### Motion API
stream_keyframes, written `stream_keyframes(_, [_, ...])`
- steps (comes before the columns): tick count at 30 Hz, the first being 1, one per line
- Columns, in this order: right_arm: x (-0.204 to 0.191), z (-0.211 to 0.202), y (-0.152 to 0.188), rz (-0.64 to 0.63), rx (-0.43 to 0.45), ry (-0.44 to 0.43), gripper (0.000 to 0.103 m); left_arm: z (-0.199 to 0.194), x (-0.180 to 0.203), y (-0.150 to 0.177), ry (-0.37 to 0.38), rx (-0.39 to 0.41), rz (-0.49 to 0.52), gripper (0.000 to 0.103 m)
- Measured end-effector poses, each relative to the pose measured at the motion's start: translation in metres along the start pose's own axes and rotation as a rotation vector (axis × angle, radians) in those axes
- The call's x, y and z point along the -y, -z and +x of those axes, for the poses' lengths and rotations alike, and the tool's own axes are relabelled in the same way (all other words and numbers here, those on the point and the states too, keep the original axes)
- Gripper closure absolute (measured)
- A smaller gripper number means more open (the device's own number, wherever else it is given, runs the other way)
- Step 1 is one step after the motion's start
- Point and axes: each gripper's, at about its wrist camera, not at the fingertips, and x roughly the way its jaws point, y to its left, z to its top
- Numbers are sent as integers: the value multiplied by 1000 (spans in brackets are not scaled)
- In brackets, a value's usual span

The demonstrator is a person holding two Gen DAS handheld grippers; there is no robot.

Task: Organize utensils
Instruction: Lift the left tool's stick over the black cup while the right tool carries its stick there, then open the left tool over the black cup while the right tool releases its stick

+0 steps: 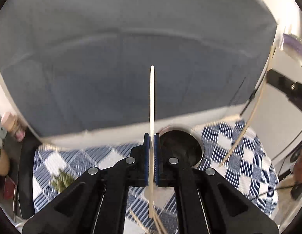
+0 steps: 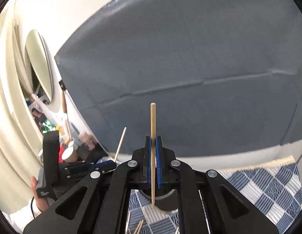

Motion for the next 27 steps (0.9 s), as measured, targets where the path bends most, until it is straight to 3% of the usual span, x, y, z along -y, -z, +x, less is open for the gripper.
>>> stream_keyframes(5, [0, -3, -15, -8, 96, -62, 98, -5, 11, -24, 58, 121, -5, 98])
stream_keyframes(9, [2, 4, -22, -27, 119, -61, 98, -1, 14, -33, 105, 190, -18, 98])
stream_keyframes(27, [11, 66, 22, -107, 14, -37, 98, 42, -2, 9, 261, 378, -84, 98])
